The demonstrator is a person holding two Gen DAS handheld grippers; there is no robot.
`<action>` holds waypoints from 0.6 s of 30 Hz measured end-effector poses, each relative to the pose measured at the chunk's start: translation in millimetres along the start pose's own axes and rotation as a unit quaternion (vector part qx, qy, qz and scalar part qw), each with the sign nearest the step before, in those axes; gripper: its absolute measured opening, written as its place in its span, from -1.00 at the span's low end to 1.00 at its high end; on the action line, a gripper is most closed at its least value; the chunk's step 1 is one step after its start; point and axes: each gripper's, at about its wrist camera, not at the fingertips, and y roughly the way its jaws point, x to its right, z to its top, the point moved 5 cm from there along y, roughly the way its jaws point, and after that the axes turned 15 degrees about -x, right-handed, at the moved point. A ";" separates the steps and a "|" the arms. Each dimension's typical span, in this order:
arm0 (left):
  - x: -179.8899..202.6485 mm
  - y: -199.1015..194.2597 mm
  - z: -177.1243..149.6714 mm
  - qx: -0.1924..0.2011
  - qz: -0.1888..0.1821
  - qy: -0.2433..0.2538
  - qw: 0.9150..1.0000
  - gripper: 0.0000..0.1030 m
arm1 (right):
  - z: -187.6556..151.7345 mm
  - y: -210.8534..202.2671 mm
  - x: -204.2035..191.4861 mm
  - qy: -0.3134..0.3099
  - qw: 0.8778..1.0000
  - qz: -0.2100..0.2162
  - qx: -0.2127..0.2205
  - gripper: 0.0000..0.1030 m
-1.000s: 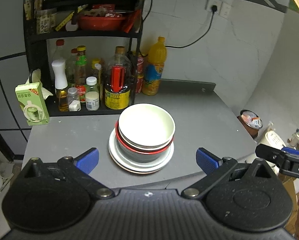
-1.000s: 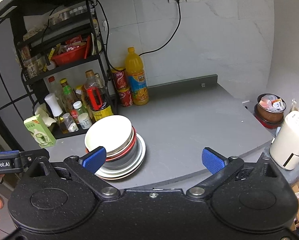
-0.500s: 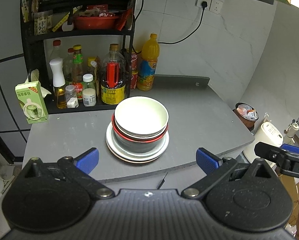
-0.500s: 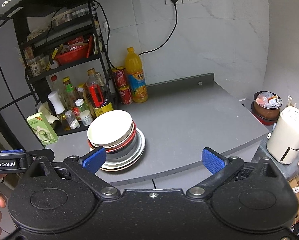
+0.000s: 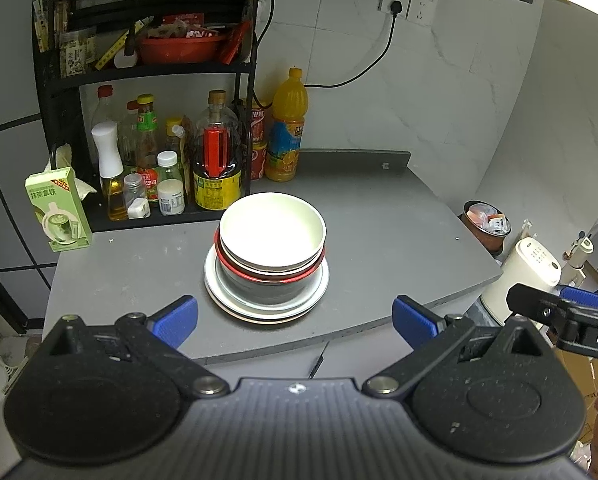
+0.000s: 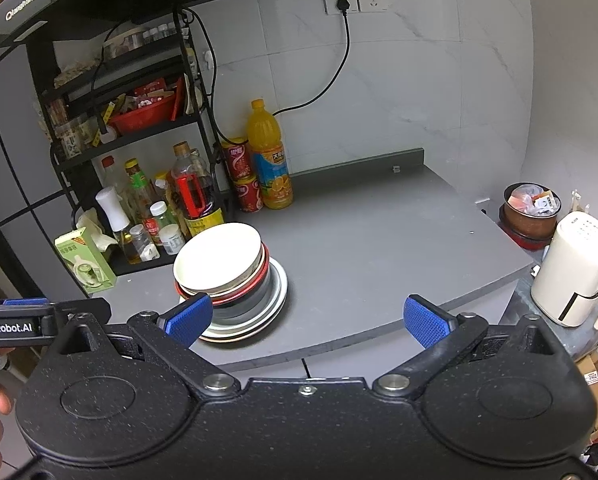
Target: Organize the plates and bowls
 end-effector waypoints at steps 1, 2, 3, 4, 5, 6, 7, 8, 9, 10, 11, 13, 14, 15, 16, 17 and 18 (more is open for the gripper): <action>-0.1 0.2 -0.4 -0.001 0.001 0.000 1.000 0.99 | 0.2 0.1 -1.0 -0.001 1.000 0.000 0.000 1.00; -0.4 0.2 -0.5 -0.001 0.001 0.001 1.000 0.99 | 0.3 0.0 -1.5 -0.002 1.000 0.000 0.000 1.00; -0.4 0.0 -0.8 -0.002 0.001 0.001 1.000 0.99 | 0.4 -0.1 -2.0 -0.003 1.000 0.000 0.000 1.00; -0.8 -0.4 -1.0 -0.002 0.000 0.001 1.000 0.99 | 0.1 -0.6 -1.2 -0.004 1.000 0.001 0.000 1.00; -1.1 -0.4 -0.9 -0.002 0.001 0.001 1.000 0.99 | 0.6 -0.4 -1.2 -0.004 1.000 0.002 0.000 1.00; -1.3 -0.7 -1.2 -0.001 0.001 0.001 1.000 0.99 | 0.9 -0.5 -1.8 -0.005 1.000 0.003 0.000 1.00; -2.0 -1.0 -1.4 -0.001 0.002 0.000 1.000 0.99 | 0.8 -0.6 -2.3 -0.006 1.000 0.002 0.000 1.00; -2.7 -1.1 -1.4 -0.001 0.003 -0.001 1.000 0.99 | 0.7 -0.4 -2.4 -0.007 1.000 0.002 0.000 1.00; -3.6 -1.1 -1.3 -0.002 0.003 -0.002 1.000 0.99 | 0.7 -0.1 -2.7 -0.007 1.000 0.002 0.000 1.00; -4.4 -1.2 -1.2 -0.002 0.004 -0.003 1.000 0.99 | 0.1 0.1 -3.2 -0.006 1.000 0.002 -0.001 1.00; -5.2 -1.1 -1.0 -0.002 0.004 -0.004 1.000 0.99 | -0.3 0.1 -3.6 -0.006 1.000 0.003 -0.001 1.00; -6.4 -1.0 -1.0 -0.003 0.006 -0.004 1.000 0.99 | -0.4 0.3 -4.2 -0.007 1.000 0.002 -0.002 1.00; -6.2 -1.0 -1.0 -0.002 0.006 -0.004 1.000 0.99 | -0.2 0.5 -4.4 -0.007 1.000 0.001 -0.002 1.00; -7.2 -1.0 -0.8 -0.002 0.007 -0.004 1.000 0.99 | -0.2 0.7 -3.8 -0.007 1.000 0.002 -0.003 1.00; -8.1 -0.8 -0.6 -0.003 0.009 -0.005 1.000 0.99 | -0.3 1.0 -3.7 -0.007 1.000 0.001 -0.003 1.00; -9.4 -0.5 -0.5 -0.003 0.009 -0.005 1.000 0.99 | -0.5 1.1 -3.8 -0.007 1.000 0.001 -0.004 1.00; -10.4 -0.2 -0.4 -0.004 0.008 -0.005 1.000 0.99 | -0.5 1.3 -4.0 -0.007 1.000 0.001 -0.005 1.00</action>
